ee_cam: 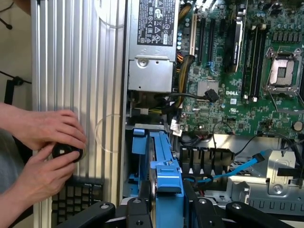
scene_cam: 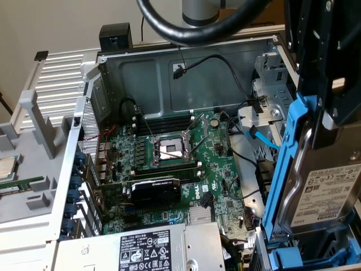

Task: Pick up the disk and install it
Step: 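Insert the disk into the insertion slot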

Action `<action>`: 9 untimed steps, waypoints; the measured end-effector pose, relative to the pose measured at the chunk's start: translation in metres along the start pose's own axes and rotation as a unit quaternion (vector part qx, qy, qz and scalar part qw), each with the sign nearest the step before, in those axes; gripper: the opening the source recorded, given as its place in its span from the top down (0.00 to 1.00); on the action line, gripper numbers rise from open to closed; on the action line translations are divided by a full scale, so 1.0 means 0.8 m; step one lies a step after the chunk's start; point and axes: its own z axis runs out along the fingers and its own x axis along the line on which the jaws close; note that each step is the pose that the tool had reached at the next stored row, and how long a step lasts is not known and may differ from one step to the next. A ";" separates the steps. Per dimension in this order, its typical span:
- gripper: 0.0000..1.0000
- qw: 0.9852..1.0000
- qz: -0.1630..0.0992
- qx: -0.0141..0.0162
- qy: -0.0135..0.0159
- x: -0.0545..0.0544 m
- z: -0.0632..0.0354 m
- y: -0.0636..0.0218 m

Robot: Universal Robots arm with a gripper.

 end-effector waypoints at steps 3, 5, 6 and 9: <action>0.64 1.000 0.000 0.000 0.000 0.000 0.000 0.000; 0.64 1.000 0.000 0.001 0.000 0.000 0.000 0.001; 0.64 1.000 0.000 0.001 0.000 0.000 0.000 0.001; 0.64 1.000 0.000 0.003 0.000 0.000 0.000 0.002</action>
